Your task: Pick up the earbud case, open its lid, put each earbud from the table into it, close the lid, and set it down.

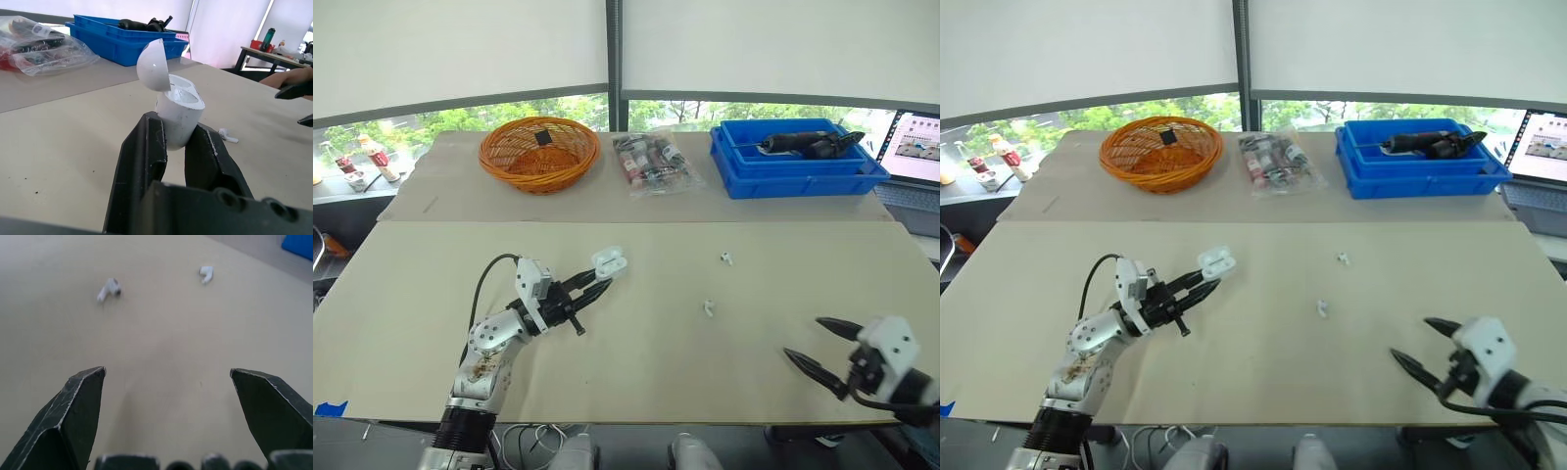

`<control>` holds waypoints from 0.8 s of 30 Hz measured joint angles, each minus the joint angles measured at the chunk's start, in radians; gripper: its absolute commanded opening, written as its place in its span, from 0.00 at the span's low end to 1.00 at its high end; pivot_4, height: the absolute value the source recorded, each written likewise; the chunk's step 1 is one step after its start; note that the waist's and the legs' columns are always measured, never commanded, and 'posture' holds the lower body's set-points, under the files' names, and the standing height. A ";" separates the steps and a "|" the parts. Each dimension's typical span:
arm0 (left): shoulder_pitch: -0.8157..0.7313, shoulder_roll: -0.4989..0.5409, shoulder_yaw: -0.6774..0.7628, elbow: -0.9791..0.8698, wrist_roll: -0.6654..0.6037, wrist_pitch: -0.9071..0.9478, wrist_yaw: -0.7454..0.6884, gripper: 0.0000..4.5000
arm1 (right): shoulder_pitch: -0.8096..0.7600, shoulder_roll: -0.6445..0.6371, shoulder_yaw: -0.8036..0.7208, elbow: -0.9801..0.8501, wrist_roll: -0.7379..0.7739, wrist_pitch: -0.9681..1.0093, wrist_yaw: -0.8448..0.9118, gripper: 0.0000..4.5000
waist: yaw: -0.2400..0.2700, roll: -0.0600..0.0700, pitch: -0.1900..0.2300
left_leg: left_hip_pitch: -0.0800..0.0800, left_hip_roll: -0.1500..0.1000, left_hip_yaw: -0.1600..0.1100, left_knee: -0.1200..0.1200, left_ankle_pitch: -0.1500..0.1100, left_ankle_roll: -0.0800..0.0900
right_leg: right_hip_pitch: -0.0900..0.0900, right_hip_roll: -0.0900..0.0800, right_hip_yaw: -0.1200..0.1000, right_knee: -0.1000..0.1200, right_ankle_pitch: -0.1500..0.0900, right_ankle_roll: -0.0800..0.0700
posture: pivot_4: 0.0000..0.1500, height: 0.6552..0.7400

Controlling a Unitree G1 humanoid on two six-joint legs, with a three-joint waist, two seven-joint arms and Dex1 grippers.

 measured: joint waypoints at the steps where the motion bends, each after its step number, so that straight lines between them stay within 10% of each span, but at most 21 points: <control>1: -0.001 0.000 -0.001 -0.002 0.005 0.001 0.004 0.11 | -0.026 0.016 0.031 -0.021 -0.013 0.029 -0.036 1.00 | 0.000 0.000 0.000 | 0.000 0.000 0.000 0.000 0.000 0.000 | 0.000 0.000 0.000 0.000 0.000 0.000 | 1.00 1.00; 22: 0.016 0.003 -0.019 -0.025 0.013 0.024 0.022 0.11 | -0.276 0.390 0.412 -0.052 -0.243 0.345 -0.579 1.00 | 0.000 0.001 -0.001 | 0.000 0.000 -0.001 0.000 0.000 0.000 | -0.002 0.000 -0.001 0.001 0.000 0.000 | 1.00 1.00; 24: 0.018 0.003 -0.019 -0.021 0.013 0.020 0.022 0.11 | -0.254 0.406 0.414 -0.079 -0.247 0.365 -0.601 0.88 | 0.000 0.001 -0.001 | 0.000 0.000 -0.001 0.000 0.000 0.000 | -0.002 0.000 -0.001 0.001 0.000 0.000 | 1.00 1.00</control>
